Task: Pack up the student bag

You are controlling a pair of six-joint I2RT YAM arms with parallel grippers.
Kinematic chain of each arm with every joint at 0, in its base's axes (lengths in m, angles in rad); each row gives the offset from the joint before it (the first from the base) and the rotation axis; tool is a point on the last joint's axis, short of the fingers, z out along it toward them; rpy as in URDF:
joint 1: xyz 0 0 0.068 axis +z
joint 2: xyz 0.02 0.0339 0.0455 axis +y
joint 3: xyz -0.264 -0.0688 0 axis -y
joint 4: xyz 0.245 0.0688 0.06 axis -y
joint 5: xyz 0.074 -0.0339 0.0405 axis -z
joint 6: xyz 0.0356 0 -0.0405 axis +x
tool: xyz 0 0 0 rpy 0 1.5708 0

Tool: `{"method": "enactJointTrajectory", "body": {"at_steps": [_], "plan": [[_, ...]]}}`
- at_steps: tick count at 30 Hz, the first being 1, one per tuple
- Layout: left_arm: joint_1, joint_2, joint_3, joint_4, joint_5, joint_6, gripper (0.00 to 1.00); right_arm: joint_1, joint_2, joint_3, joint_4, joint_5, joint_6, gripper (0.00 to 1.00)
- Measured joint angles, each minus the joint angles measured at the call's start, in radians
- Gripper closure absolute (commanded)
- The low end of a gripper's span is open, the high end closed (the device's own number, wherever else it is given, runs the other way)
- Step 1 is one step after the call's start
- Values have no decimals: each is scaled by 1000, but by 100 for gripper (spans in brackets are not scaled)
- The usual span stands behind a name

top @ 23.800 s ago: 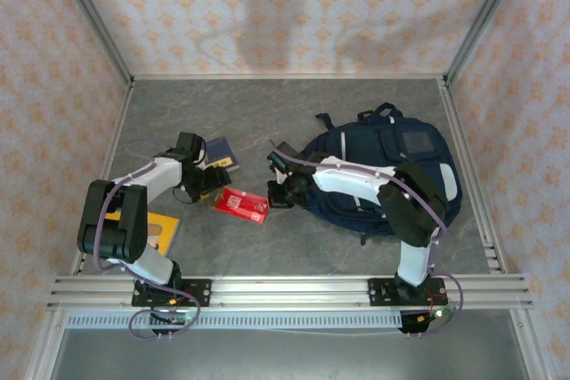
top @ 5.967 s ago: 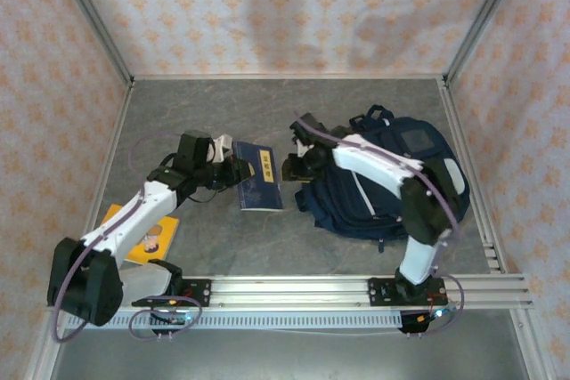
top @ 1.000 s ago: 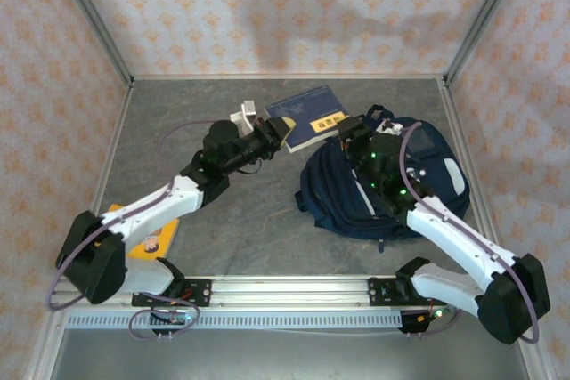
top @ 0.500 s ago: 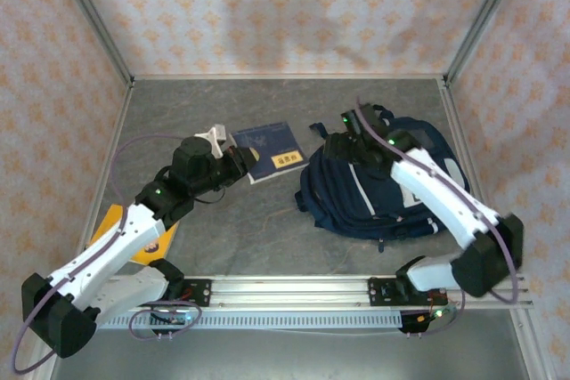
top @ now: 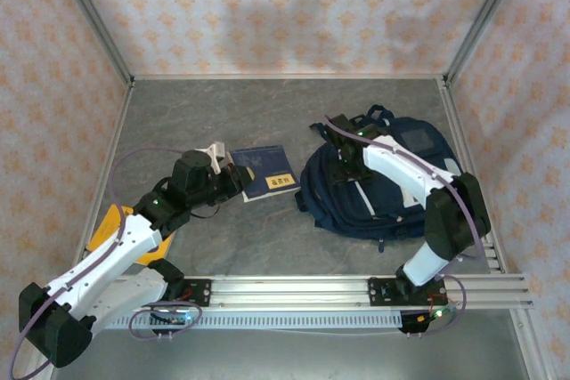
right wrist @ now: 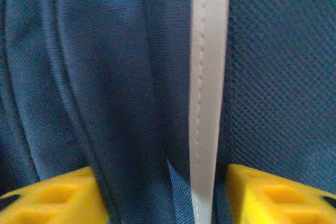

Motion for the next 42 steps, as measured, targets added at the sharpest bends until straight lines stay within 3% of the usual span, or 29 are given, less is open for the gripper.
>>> {"method": "enactJointTrajectory", "body": {"at_steps": [3,5,11,16,20,30,33,34,42], "plan": [[0,-3,-1,0,2,1,100,8,6,0,15,0,-11,93],[0,-7,-1,0,3,5,100,11,4,0,22,8,-18,100],[0,-6,2,-6,23,42,100,4,-117,0,18,1,-71,100],[0,28,28,-10,66,79,100,-24,-275,2,14,-87,-148,100],[0,62,28,21,113,82,100,-29,-307,28,-2,-176,-174,100],[-4,200,-25,340,245,-32,100,-43,-312,35,-14,-357,-192,100],[-29,278,-26,451,272,-79,100,-43,-315,43,-23,-359,-183,71],[-41,299,-26,486,282,-94,100,-43,-315,53,-24,-357,-181,66],[-69,374,-26,670,289,-192,100,-23,-341,235,-50,-307,-121,57]]}}
